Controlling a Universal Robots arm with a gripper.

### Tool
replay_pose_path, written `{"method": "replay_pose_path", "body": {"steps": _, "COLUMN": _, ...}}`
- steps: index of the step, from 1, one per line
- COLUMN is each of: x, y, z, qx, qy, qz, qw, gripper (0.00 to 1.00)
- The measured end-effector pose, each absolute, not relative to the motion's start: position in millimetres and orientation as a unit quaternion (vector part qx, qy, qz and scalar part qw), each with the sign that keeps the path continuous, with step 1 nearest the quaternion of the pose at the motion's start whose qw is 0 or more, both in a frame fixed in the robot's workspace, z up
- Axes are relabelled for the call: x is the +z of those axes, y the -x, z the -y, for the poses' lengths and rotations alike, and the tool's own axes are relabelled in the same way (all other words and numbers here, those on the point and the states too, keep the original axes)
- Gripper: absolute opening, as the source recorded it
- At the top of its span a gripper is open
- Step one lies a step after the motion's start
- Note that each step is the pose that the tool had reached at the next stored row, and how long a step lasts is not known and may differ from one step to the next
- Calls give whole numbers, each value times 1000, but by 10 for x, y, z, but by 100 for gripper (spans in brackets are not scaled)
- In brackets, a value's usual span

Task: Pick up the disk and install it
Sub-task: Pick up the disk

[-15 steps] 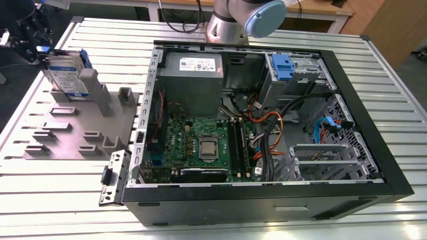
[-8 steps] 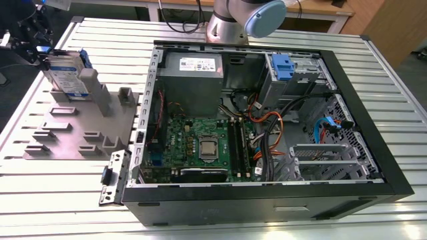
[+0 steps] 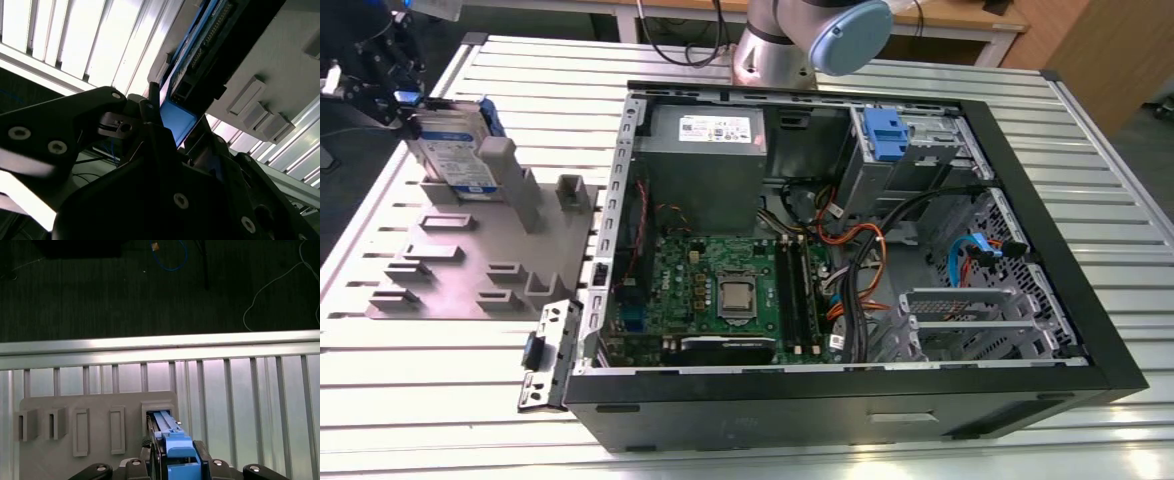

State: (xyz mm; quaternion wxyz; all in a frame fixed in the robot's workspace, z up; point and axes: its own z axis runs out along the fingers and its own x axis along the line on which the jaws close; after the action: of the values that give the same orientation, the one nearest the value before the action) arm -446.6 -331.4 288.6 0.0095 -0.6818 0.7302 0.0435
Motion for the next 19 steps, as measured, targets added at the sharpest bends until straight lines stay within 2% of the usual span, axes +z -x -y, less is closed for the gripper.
{"method": "replay_pose_path", "body": {"steps": 1, "x": 2886, "y": 4466, "z": 3314, "qx": 43, "qy": 682, "qz": -730, "qw": 9, "gripper": 45}}
{"method": "replay_pose_path", "body": {"steps": 11, "x": 2885, "y": 4466, "z": 3324, "qx": 43, "qy": 682, "qz": -730, "qw": 9, "gripper": 45}}
{"method": "replay_pose_path", "body": {"steps": 14, "x": 2884, "y": 4466, "z": 3332, "qx": 43, "qy": 682, "qz": -730, "qw": 9, "gripper": 46}}
{"method": "replay_pose_path", "body": {"steps": 15, "x": 2883, "y": 4466, "z": 3340, "qx": 43, "qy": 682, "qz": -730, "qw": 9, "gripper": 52}}
{"method": "replay_pose_path", "body": {"steps": 19, "x": 2878, "y": 4466, "z": 3353, "qx": 42, "qy": 682, "qz": -730, "qw": 8, "gripper": 52}}
